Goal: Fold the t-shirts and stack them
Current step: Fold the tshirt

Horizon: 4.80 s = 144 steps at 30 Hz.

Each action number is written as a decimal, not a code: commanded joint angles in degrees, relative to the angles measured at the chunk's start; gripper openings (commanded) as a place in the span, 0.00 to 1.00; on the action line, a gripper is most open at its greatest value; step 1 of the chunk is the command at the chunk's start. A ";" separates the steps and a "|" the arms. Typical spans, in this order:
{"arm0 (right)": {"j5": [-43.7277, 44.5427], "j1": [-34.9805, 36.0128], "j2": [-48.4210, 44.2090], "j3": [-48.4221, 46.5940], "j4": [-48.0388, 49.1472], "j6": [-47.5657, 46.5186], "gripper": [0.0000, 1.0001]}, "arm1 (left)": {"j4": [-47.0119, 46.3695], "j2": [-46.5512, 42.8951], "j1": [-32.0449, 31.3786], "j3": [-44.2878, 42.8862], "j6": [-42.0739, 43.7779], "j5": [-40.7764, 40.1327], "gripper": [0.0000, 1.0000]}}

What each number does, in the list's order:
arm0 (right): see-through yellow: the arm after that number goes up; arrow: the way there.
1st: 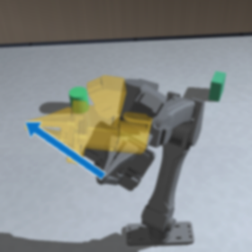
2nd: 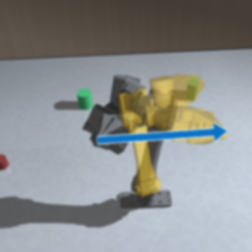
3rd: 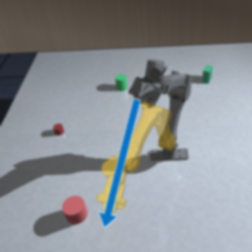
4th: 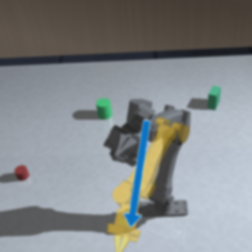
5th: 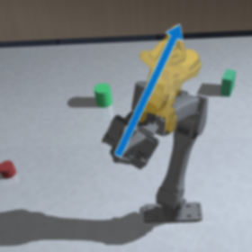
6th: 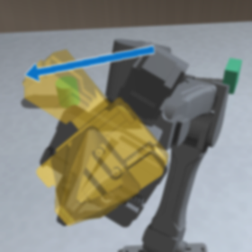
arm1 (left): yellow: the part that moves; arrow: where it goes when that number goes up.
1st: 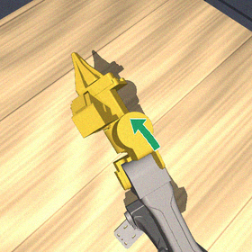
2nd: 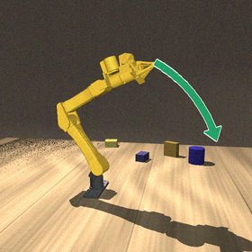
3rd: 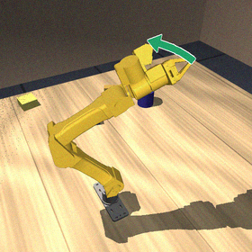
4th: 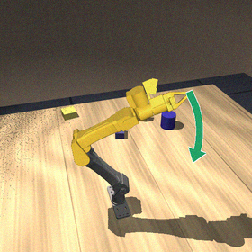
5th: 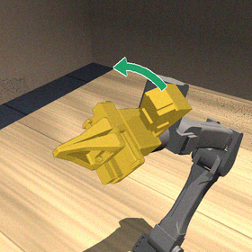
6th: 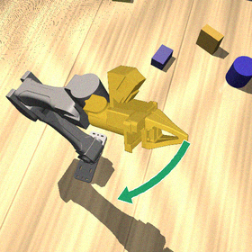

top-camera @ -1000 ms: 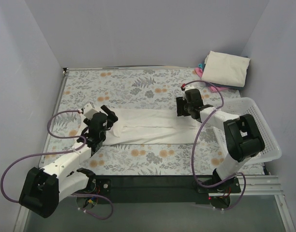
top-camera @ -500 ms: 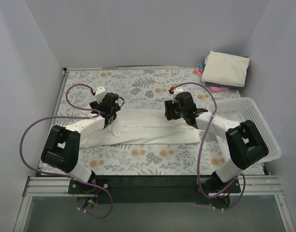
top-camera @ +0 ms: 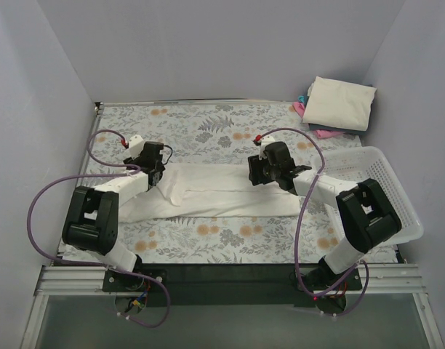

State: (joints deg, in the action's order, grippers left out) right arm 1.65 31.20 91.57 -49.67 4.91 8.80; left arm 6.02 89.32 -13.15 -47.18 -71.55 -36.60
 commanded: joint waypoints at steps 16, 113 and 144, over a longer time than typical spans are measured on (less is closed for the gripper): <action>-4.71 3.68 0.10 -2.53 4.93 0.69 0.51 | 3.47 2.00 0.05 -0.64 -1.40 -1.11 0.00; -33.10 27.69 39.56 -39.45 29.79 6.49 0.01 | 5.58 -44.05 0.93 22.39 -16.34 6.45 0.63; -31.82 24.36 18.04 -6.96 40.62 7.55 0.52 | 0.23 -33.16 0.93 22.57 -17.75 7.68 0.63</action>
State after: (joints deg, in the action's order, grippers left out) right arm -34.28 58.08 114.83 -61.23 41.52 18.44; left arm 9.34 55.33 -12.47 -24.77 -88.77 -29.91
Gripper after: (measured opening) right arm 0.515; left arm 0.634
